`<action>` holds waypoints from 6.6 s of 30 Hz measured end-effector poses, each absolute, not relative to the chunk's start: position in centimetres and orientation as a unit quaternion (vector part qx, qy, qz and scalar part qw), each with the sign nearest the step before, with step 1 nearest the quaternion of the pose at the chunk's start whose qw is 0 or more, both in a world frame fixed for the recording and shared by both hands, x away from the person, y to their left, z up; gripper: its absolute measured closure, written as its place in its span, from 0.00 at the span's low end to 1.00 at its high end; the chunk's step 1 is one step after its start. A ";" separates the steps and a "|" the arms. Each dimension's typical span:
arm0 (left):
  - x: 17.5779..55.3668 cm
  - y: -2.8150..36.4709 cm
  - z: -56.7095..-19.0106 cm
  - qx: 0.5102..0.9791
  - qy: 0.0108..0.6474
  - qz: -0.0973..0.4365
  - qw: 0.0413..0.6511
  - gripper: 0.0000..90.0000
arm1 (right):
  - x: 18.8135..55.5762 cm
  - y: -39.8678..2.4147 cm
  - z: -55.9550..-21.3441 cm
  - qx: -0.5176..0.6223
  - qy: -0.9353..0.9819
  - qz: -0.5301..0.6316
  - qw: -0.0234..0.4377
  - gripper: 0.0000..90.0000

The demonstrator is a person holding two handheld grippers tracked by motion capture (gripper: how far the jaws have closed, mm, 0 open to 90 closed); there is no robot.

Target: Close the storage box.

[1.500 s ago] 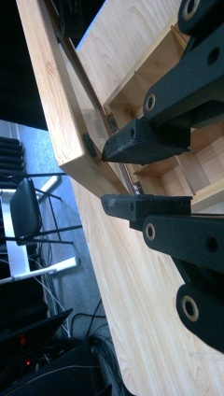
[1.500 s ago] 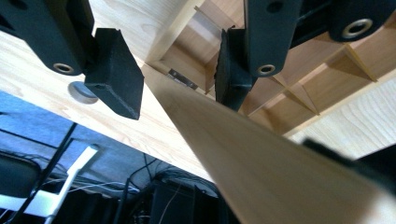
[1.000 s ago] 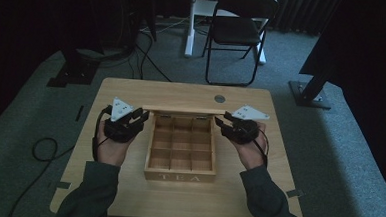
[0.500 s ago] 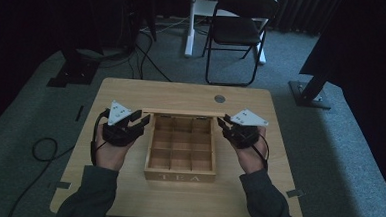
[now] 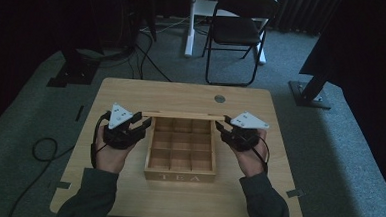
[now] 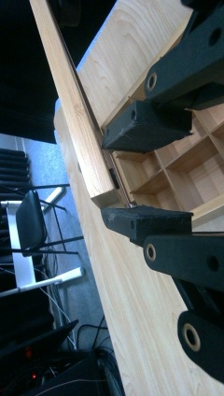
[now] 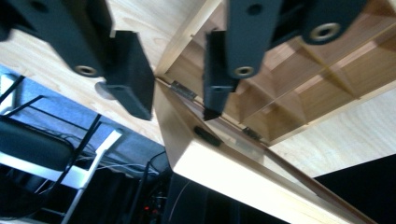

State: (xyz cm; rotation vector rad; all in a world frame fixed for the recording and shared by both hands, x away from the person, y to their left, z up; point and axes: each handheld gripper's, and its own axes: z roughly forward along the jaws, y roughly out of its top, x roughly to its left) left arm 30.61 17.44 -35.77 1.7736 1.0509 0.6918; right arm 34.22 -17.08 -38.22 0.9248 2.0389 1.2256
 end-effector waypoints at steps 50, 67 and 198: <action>28.0 17.2 -38.9 0.732 0.437 0.264 0.451 0.63 | 29.7 -17.4 -39.0 0.351 0.767 0.469 0.263 0.65; 27.2 17.7 -40.1 0.731 0.449 0.241 0.453 0.65 | 28.8 -17.2 -40.2 0.352 0.770 0.462 0.263 0.64; 23.8 18.4 -48.3 0.744 0.494 0.189 0.409 0.57 | 26.4 -18.1 -48.3 0.390 0.802 0.422 0.163 0.55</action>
